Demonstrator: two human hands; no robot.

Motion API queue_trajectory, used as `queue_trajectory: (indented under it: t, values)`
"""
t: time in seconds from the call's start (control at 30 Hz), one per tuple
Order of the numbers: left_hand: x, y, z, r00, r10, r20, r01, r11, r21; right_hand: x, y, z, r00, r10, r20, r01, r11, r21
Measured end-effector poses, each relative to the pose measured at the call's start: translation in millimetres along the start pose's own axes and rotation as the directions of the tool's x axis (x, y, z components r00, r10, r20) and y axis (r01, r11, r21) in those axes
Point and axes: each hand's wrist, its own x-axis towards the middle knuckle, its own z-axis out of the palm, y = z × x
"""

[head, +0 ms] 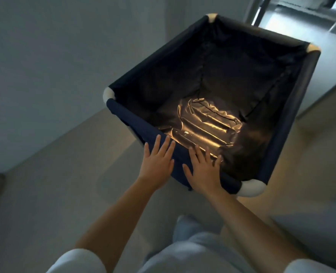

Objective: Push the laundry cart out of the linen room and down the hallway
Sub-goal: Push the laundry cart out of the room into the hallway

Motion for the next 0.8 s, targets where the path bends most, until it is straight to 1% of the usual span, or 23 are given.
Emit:
queue_trajectory:
  t: [0.13,0.27,0.4,0.53,0.6,0.67,0.73,0.8]
  values:
    - [30.6,-22.9,5.7,0.995,0.104,-0.003,-0.104,0.993,0.057,24.0,-14.2,6.9,0.996,0.079,-0.041,-0.079,0.997,0.015]
    - [65.1,-51.3,8.6,0.992,0.127,-0.014,-0.126,0.990,0.060,57.1,-23.4,6.8,0.985,0.161,-0.069,-0.157,0.986,0.057]
    - [85.6,-66.4,16.4,0.977,0.213,0.032,-0.214,0.975,0.055,79.0,-40.6,9.2,0.957,0.287,-0.041,-0.285,0.957,0.046]
    - [114.2,-85.3,17.3,0.964,0.257,0.070,-0.259,0.966,0.022,91.2,-60.2,9.8,0.938,0.345,-0.025,-0.344,0.938,0.037]
    - [131.5,-101.7,14.0,0.941,0.330,0.077,-0.335,0.940,0.059,93.3,-64.9,10.5,0.924,0.383,-0.018,-0.382,0.923,0.037]
    - [148.2,-118.5,10.4,0.910,0.405,0.088,-0.411,0.909,0.068,92.5,-65.3,10.2,0.923,0.384,-0.027,-0.383,0.923,0.027]
    - [161.4,-128.9,7.6,0.855,0.504,0.121,-0.513,0.856,0.063,89.9,-67.9,10.4,0.915,0.400,-0.053,-0.400,0.916,0.016]
    - [165.0,-131.5,7.8,0.812,0.564,0.150,-0.577,0.815,0.053,87.7,-71.8,8.9,0.906,0.417,-0.069,-0.417,0.909,0.009]
